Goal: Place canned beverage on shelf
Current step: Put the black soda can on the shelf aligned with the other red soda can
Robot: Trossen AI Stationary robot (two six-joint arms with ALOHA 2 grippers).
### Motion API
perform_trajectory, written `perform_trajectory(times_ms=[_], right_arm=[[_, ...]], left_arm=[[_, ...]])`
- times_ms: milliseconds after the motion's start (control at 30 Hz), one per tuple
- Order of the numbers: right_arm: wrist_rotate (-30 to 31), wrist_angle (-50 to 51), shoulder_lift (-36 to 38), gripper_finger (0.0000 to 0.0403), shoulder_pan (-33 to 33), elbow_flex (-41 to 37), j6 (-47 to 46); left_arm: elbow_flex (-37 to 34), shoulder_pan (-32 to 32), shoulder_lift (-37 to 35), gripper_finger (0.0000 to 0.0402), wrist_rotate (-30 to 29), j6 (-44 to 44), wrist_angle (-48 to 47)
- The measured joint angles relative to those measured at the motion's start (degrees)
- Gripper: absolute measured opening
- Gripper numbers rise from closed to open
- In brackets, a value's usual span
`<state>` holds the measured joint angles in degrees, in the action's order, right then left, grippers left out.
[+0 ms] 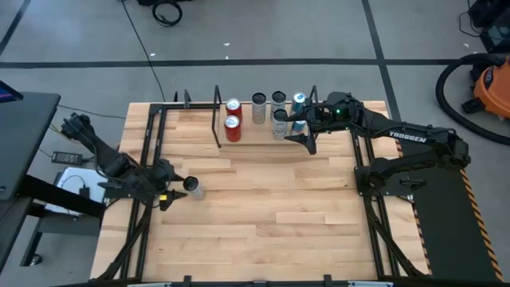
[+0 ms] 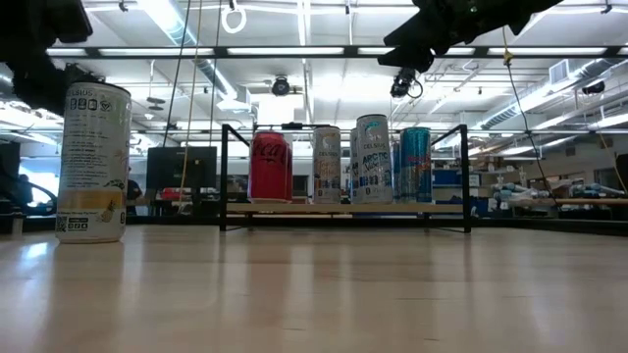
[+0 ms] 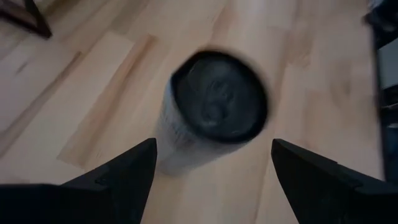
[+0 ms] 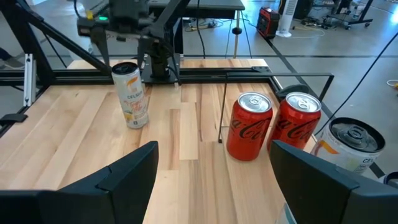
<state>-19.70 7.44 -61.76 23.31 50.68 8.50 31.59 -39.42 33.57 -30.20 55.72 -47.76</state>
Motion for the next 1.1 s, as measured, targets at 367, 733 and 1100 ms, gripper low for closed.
perform_trajectory(times_ms=[367,733,1100], right_arm=[[-1.61,0.0,0.0,0.0316,-0.02,0.0,0.0],[-1.6,-0.02,0.0,0.0316,-0.02,0.0,0.03],[-1.55,-0.52,0.0,0.0316,-0.02,0.0,0.19]], left_arm=[[-9.87,0.0,0.93,0.0318,-1.7,-1.86,15.7],[-18.81,0.02,0.95,0.0318,-8.11,-2.76,29.34],[-24.91,0.04,0.95,0.0318,-11.43,-7.93,43.75]])
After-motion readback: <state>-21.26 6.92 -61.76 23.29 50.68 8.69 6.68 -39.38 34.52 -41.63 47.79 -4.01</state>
